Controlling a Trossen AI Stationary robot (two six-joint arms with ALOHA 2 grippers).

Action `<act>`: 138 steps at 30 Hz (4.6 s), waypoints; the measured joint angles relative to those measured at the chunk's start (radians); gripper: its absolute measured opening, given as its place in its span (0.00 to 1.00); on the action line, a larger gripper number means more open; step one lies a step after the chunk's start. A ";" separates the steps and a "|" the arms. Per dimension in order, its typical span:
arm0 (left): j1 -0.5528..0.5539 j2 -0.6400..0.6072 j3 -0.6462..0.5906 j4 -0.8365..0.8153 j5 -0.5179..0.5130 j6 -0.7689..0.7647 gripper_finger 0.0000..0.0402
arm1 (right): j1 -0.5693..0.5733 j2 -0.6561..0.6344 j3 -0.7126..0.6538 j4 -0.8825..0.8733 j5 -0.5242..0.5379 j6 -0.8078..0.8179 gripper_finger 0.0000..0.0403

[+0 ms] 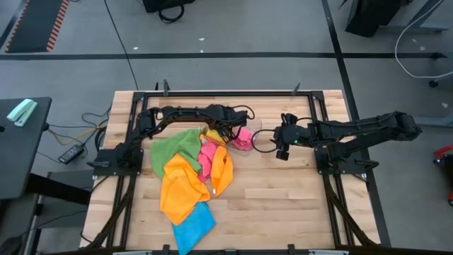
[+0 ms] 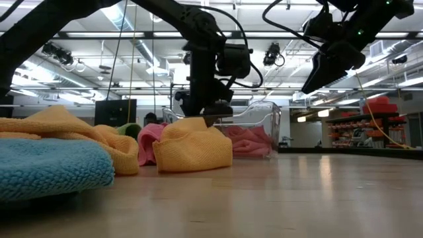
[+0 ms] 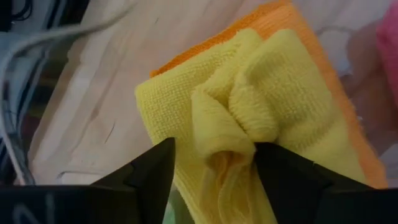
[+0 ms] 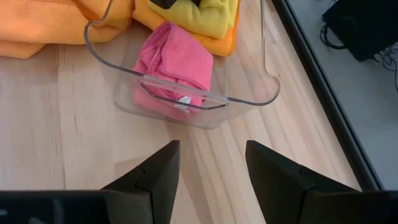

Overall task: Fold microfiber towels
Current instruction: Put the yellow microfiber cloth into the transparent bin

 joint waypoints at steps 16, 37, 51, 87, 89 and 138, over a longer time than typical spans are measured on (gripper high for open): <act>-0.005 0.000 0.129 -0.209 -0.063 0.065 0.51 | 0.000 0.000 0.000 0.002 0.000 -0.001 0.48; -0.032 -0.002 0.232 -0.061 0.085 0.277 0.30 | 0.000 0.000 0.001 0.003 0.001 -0.013 0.48; 0.019 0.000 0.054 -0.130 0.083 0.262 0.17 | -0.005 0.005 0.001 0.197 -0.048 -0.182 0.48; 0.077 -0.132 -0.120 0.026 0.162 0.371 0.07 | -0.224 0.120 0.001 0.384 -0.358 -0.222 0.48; 0.077 -0.179 -0.176 0.086 0.197 0.363 0.08 | -0.223 0.122 0.001 0.397 -0.359 -0.222 0.48; 0.114 -0.300 -0.375 0.234 0.217 0.259 0.07 | -0.338 0.810 0.188 1.042 -0.540 -0.303 0.48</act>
